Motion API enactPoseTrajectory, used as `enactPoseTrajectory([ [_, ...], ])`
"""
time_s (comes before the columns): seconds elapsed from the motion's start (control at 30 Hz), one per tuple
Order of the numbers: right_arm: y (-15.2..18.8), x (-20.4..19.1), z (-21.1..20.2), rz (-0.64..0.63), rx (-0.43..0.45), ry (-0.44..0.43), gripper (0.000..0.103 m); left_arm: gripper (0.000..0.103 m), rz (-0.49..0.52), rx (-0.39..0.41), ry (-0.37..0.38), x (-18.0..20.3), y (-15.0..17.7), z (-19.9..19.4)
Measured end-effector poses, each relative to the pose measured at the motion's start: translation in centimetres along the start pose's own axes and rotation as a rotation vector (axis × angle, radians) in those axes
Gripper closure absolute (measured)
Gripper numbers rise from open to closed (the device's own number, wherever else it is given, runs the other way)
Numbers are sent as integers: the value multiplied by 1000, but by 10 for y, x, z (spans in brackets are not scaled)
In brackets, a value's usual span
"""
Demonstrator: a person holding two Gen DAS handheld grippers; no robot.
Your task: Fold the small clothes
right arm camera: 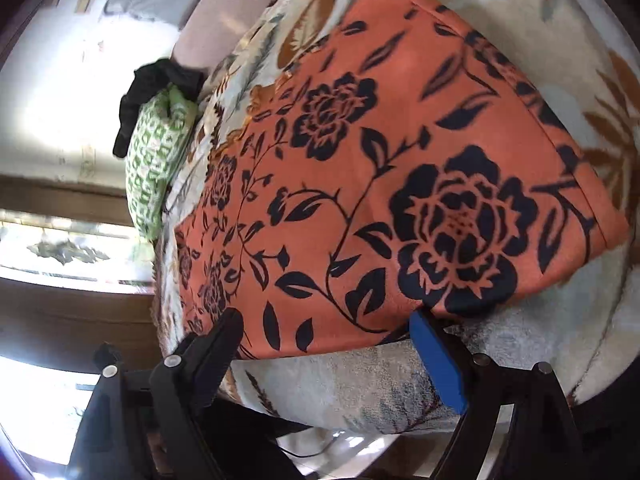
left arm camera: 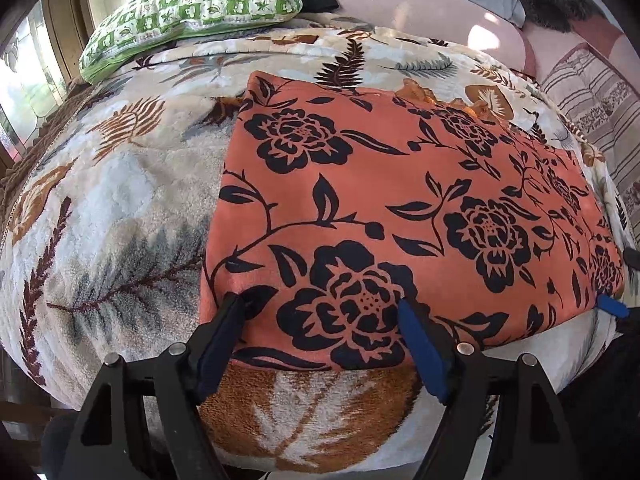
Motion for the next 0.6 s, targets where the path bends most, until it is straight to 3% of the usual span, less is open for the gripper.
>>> enactPoseTrajectory([
  [0.13,14,-3,-35,-24,124,-21,15,24,-28,47,-1,0,-3,-19],
  [0.27,31,30,-44,100,141,-59,15,24,-37,104,-3,2,-9,-33],
  [0.37,26,42,-51,163,171,-106,15,24,-66,64,-18,-5,-7,-18],
  [0.43,14,44,-55,166,199,-160,15,24,-107,-2,-74,-18,-3,3],
  [0.5,2,56,-50,246,190,-132,15,22,-155,-9,-37,-29,2,10],
  [0.6,-9,65,-47,313,209,-190,16,22,-174,-6,-28,-34,3,7],
])
Point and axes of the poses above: each gripper's, at about its wrist camera, not at the fingertips, and z roughly the way its jaws point, x to its right, y to its underside, the point moved 2 cm from there along z, roughly the way its jaws point, and after that the axes turned 4 degrees about -x, right-handed, at the moved point
